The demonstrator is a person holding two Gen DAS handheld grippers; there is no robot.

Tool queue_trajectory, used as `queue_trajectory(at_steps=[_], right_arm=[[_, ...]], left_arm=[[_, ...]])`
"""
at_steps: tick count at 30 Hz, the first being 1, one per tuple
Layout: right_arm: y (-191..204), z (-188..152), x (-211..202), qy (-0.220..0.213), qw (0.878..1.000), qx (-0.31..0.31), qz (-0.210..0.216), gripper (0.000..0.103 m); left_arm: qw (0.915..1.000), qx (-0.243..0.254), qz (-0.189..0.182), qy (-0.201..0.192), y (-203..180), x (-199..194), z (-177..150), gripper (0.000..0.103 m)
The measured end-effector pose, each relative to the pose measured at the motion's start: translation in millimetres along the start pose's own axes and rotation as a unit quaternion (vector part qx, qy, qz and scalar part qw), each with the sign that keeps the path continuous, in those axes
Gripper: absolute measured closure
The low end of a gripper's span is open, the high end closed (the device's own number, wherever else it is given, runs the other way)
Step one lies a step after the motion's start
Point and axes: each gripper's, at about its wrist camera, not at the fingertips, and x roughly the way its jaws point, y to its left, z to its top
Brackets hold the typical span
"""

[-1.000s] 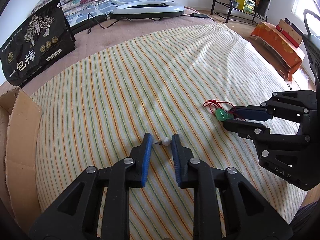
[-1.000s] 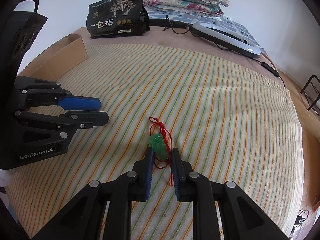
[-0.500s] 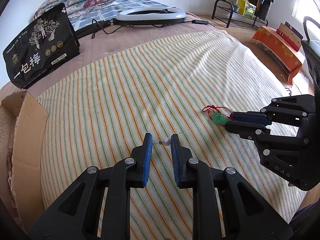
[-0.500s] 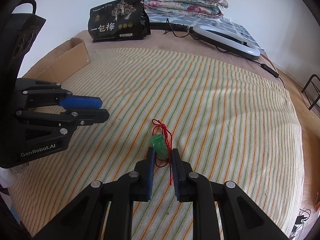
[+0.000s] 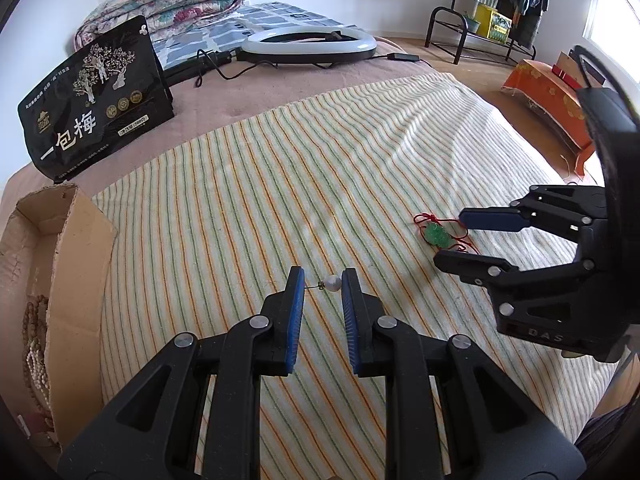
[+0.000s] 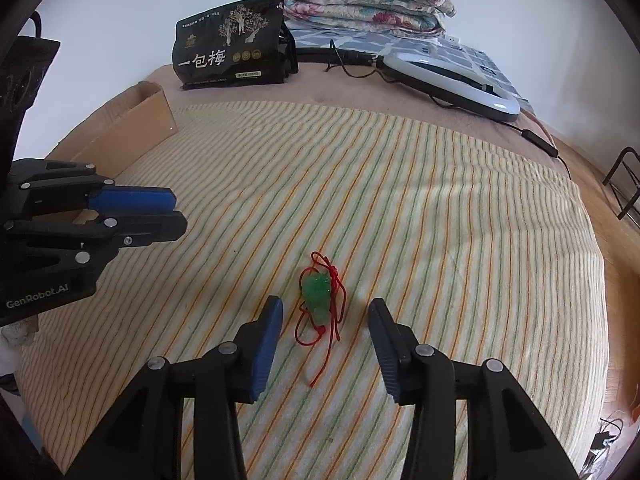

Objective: Organize jewelry
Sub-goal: 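Lift and carry the pearl bead and jade pendant over the box with both tools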

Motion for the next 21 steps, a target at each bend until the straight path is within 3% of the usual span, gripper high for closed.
queue_trajectory(at_steps=[2,3,21], right_arm=[[2.7,3.0,4.4,0.007,1.0,-0.009,-0.002,0.078],[3.9,4.6,4.4,0.008,1.0,-0.013,-0.001,0.089],[6.0,31.8,-69.4,-0.074,0.997,0.025,-0.004,0.089]], left_arm=[[1.0,-0.003,0.001,-0.002,2.3,-1.4,0.5,0.085],[1.0,-0.004,0.001,-0.003,3.2,-2.8,0.4,0.085],[0.997,-0.03,0.0,-0.071,21.8,-62.4,10.0,0.085]])
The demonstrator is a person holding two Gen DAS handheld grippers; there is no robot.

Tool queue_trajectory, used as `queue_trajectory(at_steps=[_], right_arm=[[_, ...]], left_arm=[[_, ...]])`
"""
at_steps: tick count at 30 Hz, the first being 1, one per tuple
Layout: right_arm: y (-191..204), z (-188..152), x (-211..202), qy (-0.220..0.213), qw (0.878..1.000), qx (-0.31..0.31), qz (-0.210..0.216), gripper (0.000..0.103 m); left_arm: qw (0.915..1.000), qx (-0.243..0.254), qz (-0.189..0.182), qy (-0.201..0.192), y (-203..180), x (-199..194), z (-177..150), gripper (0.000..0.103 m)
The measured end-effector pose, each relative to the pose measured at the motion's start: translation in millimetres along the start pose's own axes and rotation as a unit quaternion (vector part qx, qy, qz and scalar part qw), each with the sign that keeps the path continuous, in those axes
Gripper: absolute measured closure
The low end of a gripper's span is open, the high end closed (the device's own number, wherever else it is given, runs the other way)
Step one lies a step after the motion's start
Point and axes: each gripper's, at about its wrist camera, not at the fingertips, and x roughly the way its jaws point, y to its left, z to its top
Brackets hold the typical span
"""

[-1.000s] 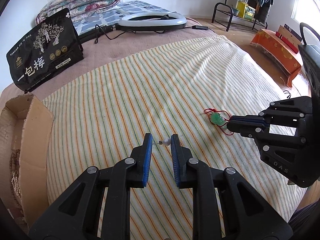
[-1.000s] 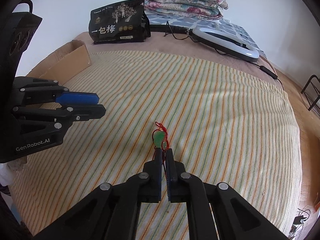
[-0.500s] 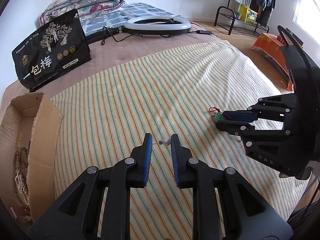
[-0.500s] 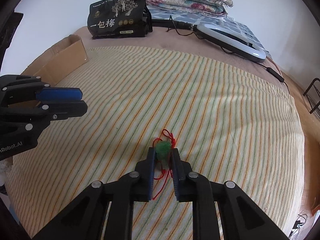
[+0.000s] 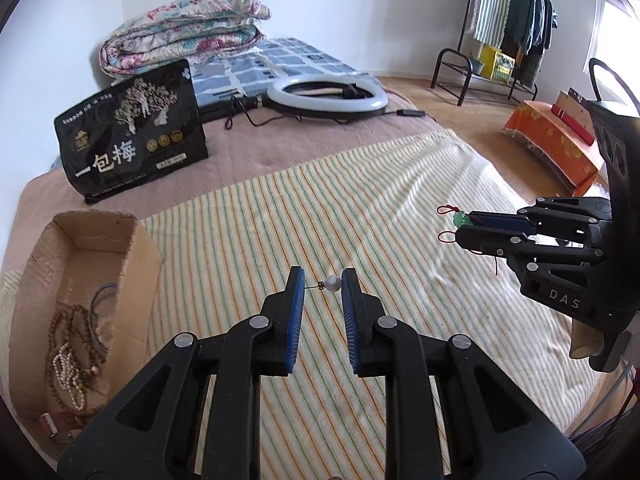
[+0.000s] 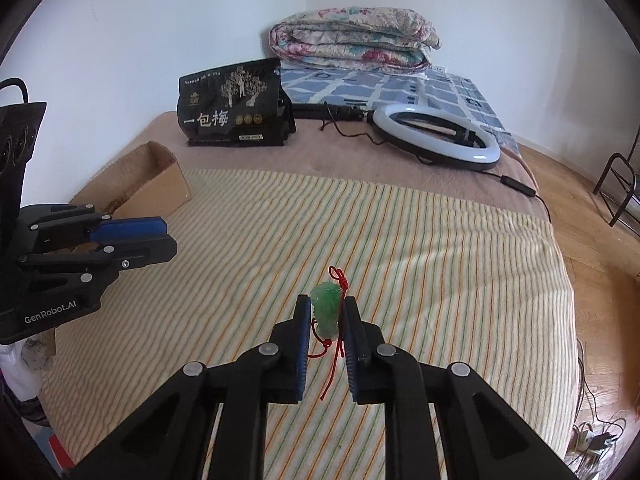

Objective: Organize jewelry
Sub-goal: 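Lift and carry the pearl bead and jade pendant over the box with both tools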

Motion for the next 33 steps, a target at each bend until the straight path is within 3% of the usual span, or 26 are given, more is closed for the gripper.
queue_trajectory(at_steps=[13,33], right_arm=[[51.4,46.1,-20.8,-0.05,0.999,-0.004,0.016,0.089],[166.2,94.0,17.7,-0.059,0.995,-0.027,0.076,0.089]], left_arm=[[0.9971,-0.031,0.043,-0.054,59.2,-60.1,4.6,0.085],[0.9876,-0.093,0.111,-0.061,195.5,-92.9,-9.4,0.085]])
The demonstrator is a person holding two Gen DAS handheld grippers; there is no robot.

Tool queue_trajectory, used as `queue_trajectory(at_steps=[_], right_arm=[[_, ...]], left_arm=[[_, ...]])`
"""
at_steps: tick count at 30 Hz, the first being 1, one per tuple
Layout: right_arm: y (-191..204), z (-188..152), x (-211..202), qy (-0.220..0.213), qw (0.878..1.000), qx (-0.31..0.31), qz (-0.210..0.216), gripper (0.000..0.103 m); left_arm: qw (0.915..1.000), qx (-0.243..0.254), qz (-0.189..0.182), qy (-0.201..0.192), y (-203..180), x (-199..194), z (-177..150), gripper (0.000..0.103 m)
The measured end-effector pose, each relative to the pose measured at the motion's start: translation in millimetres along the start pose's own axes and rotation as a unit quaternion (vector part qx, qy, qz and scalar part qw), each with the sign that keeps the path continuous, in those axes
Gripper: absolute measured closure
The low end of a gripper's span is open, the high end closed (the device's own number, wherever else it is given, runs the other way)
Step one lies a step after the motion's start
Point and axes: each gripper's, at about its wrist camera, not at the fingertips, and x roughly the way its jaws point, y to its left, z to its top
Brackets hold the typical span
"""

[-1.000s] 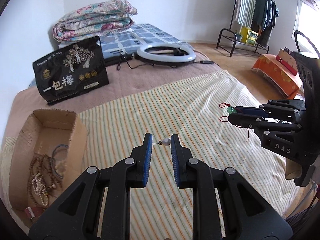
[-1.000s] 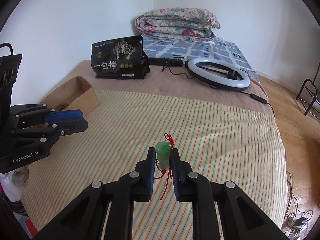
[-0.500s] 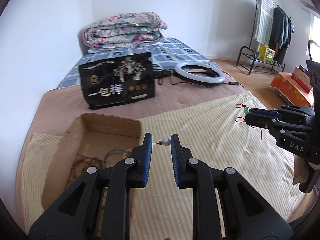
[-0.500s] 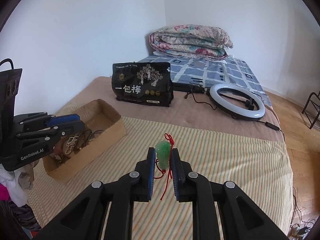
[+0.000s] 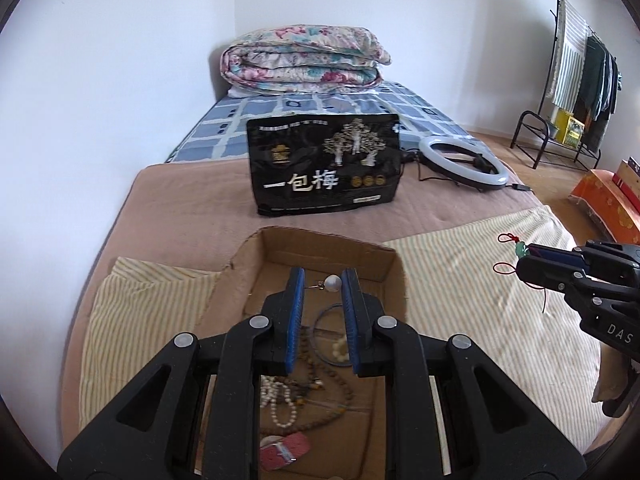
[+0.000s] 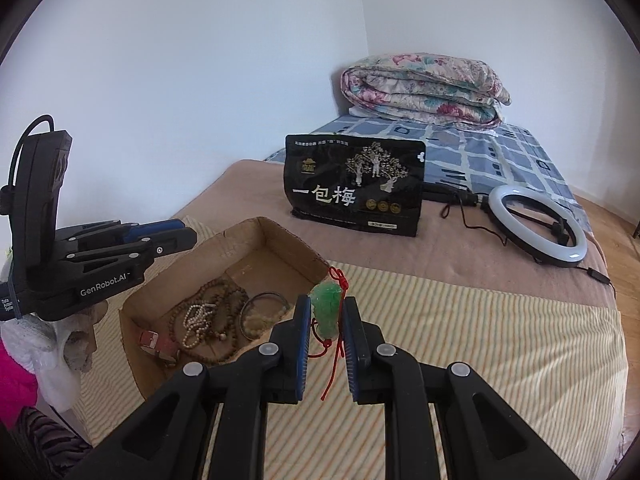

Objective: Organize jewelry
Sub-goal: 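Lift and carry the pearl bead and jade pendant over the box with both tools, then open both tools to drop the pearl bead and jade pendant into the box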

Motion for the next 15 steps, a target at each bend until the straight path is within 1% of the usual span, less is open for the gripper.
queue_trajectory(at_steps=[6,15], right_arm=[[15.1,10.1,26.9,0.003,1.0,-0.005,0.011,0.089],[30.0,17.6,62.7,0.012,0.999,-0.004,0.032,0.089]], left_arm=[[0.9998,-0.01,0.014,0.004,24.5,7.7,-2.5,0.085],[0.9996,-0.016,0.019,0.013,31.8,17.6,-5.2,0.085]])
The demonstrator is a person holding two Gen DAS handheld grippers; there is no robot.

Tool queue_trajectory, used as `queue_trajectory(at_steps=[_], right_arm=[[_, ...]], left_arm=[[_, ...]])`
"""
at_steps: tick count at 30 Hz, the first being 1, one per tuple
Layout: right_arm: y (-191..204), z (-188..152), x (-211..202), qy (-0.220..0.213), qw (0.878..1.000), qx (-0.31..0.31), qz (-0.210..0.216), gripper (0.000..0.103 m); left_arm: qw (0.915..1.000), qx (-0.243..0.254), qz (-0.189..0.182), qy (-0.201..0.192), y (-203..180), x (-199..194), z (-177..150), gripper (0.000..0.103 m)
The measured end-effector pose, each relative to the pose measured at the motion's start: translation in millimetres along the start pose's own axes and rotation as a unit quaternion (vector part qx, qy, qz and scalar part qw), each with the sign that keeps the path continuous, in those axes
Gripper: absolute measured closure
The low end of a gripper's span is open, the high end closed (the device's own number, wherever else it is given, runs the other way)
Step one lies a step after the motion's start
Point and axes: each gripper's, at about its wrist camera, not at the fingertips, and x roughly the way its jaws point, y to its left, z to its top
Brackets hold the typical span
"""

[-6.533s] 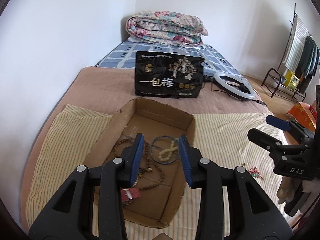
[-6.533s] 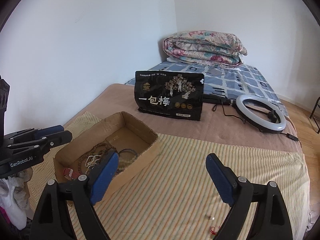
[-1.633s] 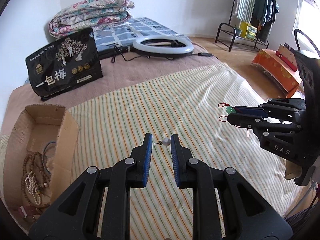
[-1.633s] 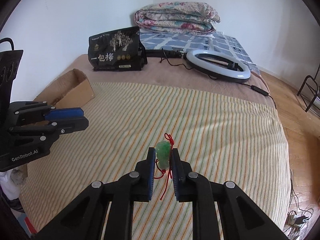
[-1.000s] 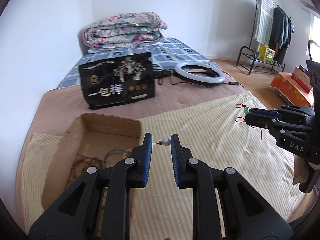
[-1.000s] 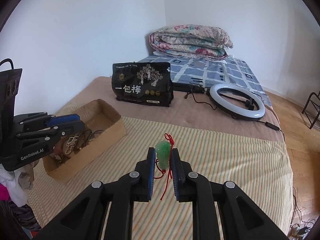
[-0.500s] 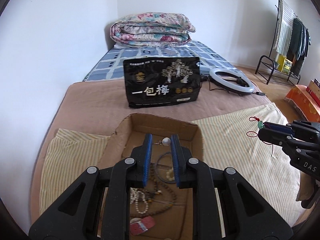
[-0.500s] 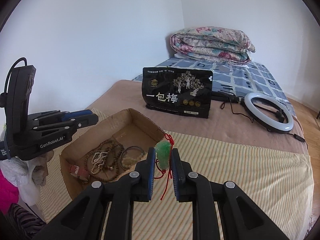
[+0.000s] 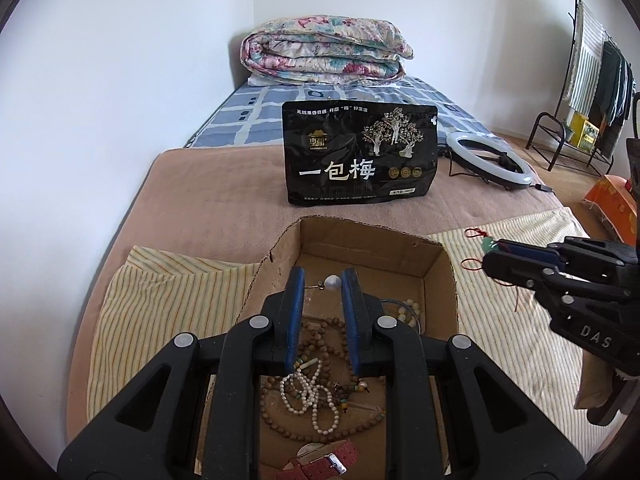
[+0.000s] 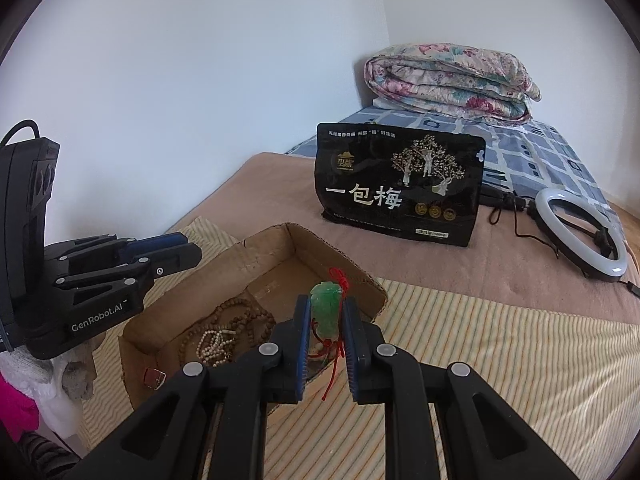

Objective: Organize jewelry
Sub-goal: 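Open both tools to drop the pearl bead and jade pendant into the box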

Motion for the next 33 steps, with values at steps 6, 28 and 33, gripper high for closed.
queue_trajectory(at_steps=[6,28,33], right_arm=[[4.6,2.1,16.8,0.006,1.0,0.002,0.007,0.089],[12.3,2.6,14.2,-0.004,1.0,0.001,-0.007,0.044],[11.3,3.8,3.5,-0.012,1.0,0.003,-0.013,0.037]], left_arm=[[1.0,0.004,0.002,0.003,2.0,5.7,-1.6,0.085],[0.9999,-0.003,0.014,0.01,3.8,3.7,-6.3,0.054],[0.9999,-0.002,0.015,0.008,1.9,0.7,-5.9,0.054]])
